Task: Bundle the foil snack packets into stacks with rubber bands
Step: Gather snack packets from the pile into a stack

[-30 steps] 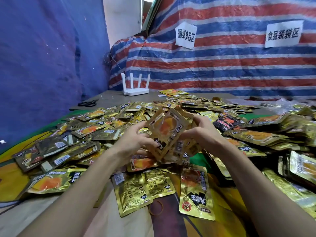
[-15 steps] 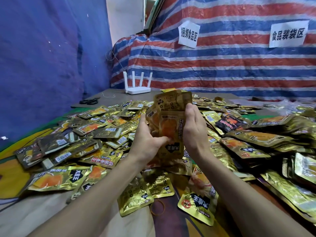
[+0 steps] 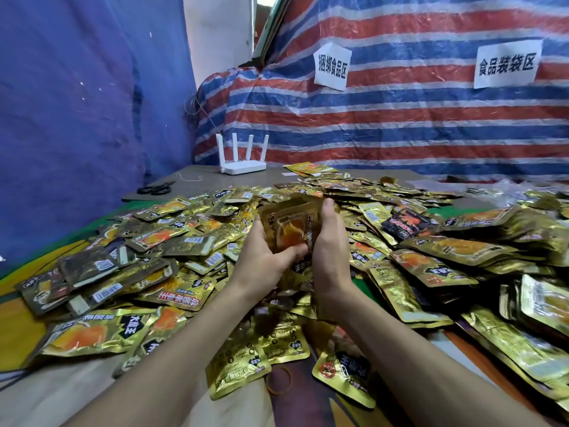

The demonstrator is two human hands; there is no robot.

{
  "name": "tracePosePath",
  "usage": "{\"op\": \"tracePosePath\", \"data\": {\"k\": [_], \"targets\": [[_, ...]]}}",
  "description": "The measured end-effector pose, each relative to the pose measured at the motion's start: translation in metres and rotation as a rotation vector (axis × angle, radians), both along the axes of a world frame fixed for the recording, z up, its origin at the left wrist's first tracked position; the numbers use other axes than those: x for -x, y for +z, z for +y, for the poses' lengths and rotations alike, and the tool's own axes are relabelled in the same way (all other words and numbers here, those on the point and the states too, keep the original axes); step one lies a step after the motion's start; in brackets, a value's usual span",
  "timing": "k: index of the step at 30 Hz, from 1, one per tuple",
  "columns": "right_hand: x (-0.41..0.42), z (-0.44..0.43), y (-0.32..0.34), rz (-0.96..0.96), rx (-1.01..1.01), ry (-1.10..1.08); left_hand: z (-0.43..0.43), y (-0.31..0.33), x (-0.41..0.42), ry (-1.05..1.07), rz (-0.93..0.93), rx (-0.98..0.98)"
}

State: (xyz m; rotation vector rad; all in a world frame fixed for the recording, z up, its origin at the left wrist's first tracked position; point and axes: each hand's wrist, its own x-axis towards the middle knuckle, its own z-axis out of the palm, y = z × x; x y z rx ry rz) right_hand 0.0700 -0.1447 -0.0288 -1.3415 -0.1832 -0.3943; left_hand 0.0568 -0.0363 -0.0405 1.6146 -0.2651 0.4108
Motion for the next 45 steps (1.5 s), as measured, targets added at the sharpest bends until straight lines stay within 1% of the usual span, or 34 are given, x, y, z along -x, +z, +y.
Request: {"op": "tracePosePath", "data": {"k": [3, 6, 9, 12, 13, 15, 17, 19, 21, 23, 26, 29, 32, 34, 36, 38, 41, 45], "targets": [[0.001, 0.003, 0.0, -0.09, 0.027, 0.024, -0.002, -0.001, -0.001, -0.095, -0.042, 0.057], [0.005, 0.006, -0.004, -0.077, 0.038, 0.093, -0.001, -0.006, -0.004, -0.114, -0.013, 0.014], [0.006, 0.004, -0.004, -0.071, 0.021, 0.142, 0.005, -0.006, -0.005, -0.061, 0.0, 0.017], [0.006, 0.005, -0.005, -0.103, 0.084, 0.196, 0.014, 0.0, -0.004, 0.064, -0.053, -0.051], [0.005, 0.006, -0.006, -0.097, 0.09, 0.209, 0.017, 0.002, -0.003, 0.075, -0.071, -0.064], [0.004, 0.008, -0.006, -0.037, 0.057, 0.207, 0.02, 0.003, 0.001, 0.039, -0.11, -0.06], [0.002, 0.011, -0.005, 0.062, -0.005, 0.202, 0.017, 0.002, 0.007, -0.072, -0.097, -0.015], [0.002, 0.013, -0.009, 0.126, -0.023, 0.207, 0.015, 0.0, 0.011, -0.221, -0.022, 0.06], [-0.001, 0.013, -0.014, 0.158, -0.029, 0.21, 0.015, 0.0, 0.011, -0.326, 0.061, 0.074], [-0.001, 0.013, -0.016, 0.167, -0.02, 0.233, 0.016, 0.003, 0.011, -0.326, 0.082, 0.043], [0.0, 0.012, -0.012, 0.172, 0.011, 0.307, 0.013, 0.005, 0.009, -0.214, 0.009, 0.017], [0.001, 0.006, -0.002, 0.11, 0.143, 0.308, 0.012, 0.007, 0.008, -0.155, -0.065, 0.087], [0.007, -0.012, 0.016, 0.042, 0.279, 0.2, 0.016, 0.011, 0.009, -0.147, -0.064, 0.168], [0.015, -0.03, 0.02, 0.013, 0.402, 0.14, 0.019, 0.01, 0.006, -0.155, -0.039, 0.178], [0.026, -0.047, 0.021, 0.01, 0.481, 0.122, 0.018, 0.01, 0.005, -0.153, -0.001, 0.148], [0.039, -0.065, 0.022, 0.01, 0.555, 0.093, 0.016, 0.007, 0.003, -0.145, 0.035, 0.077], [0.058, -0.094, 0.027, -0.015, 0.74, -0.021, 0.017, 0.004, 0.001, -0.134, 0.087, -0.057], [0.091, -0.136, 0.038, 0.014, 1.001, -0.085, 0.025, -0.005, -0.002, -0.216, 0.164, -0.044]]}}
